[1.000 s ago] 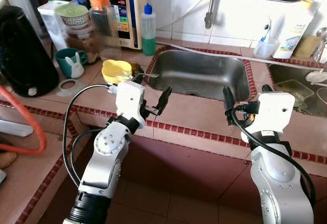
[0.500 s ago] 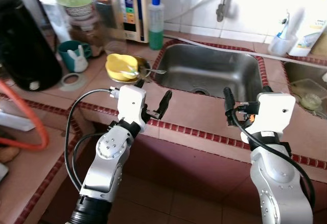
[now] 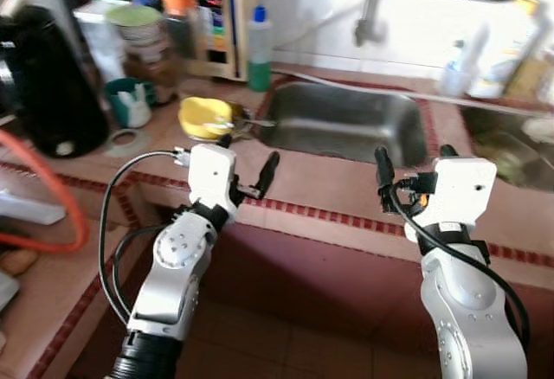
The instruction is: Kitchen organization
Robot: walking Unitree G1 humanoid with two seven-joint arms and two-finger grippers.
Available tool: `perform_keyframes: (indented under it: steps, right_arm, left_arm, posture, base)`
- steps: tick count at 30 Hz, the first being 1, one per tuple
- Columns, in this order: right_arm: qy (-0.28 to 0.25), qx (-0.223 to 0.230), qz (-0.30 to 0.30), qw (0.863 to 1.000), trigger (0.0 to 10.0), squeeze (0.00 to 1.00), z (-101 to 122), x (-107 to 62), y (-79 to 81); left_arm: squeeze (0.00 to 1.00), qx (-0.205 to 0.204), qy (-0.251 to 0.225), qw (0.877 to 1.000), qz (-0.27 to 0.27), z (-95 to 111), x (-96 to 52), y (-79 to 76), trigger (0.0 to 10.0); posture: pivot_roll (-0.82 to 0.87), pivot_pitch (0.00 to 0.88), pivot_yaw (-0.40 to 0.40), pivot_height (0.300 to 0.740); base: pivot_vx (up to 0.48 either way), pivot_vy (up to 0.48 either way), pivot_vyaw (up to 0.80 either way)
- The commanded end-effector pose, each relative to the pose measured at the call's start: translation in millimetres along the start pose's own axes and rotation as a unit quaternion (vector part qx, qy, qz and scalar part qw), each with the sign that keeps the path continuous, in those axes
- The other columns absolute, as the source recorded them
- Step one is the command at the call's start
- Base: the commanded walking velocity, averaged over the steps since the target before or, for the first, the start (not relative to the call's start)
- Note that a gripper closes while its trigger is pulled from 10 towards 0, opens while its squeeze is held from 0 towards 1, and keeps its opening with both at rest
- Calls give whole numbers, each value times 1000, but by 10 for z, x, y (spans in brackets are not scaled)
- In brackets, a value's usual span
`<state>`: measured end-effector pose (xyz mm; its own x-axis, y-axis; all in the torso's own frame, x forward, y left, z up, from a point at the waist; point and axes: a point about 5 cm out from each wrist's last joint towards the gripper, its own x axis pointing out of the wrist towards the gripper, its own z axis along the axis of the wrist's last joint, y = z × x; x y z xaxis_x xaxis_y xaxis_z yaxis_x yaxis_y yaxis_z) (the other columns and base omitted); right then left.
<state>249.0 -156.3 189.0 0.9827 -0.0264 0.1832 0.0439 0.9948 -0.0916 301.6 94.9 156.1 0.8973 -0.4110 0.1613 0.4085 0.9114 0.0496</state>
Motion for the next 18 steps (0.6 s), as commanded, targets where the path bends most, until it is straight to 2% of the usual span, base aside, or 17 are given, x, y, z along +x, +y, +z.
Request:
perform_keyframes:
  steps: [1, 5, 8, 13, 18]
  right_arm:
    - [5, 0, -1, 1000, 10000, 0, -14, 10, -9]
    - [5, -1, 1, 1000, 10000, 0, -19, 7, -12]
    - [6, 0, 2, 1000, 10000, 0, -27, -3, -15]
    - [9, 1, -2, 1000, 10000, 0, -35, -12, -5]
    - [12, 4, -3, 1000, 10000, 0, -35, -21, 0]
  left_arm:
    - [0, 2, 20, 1000, 20, -24, 11, 54, 10000]
    - [0, 1, 27, 999, 32, 20, -37, 137, 10000]
    - [0, 11, 8, 999, 38, 104, -76, 192, 10000]
    - [0, 7, 0, 999, 49, 126, -94, 142, 10000]
    - [0, 3, 2, 999, 43, 108, -97, 90, 10000]
  posture:
    - [44, 6, -11, 740]
    - [50, 3, -10, 740]
    - [53, 2, -5, 740]
    - [51, 0, 0, 740]
    - [43, 0, -8, 740]
  base:
    - [0, 0, -800]
    - [0, 0, -800]
    - [0, 0, -771]
    - [0, 0, -84]
    - [0, 0, -780]
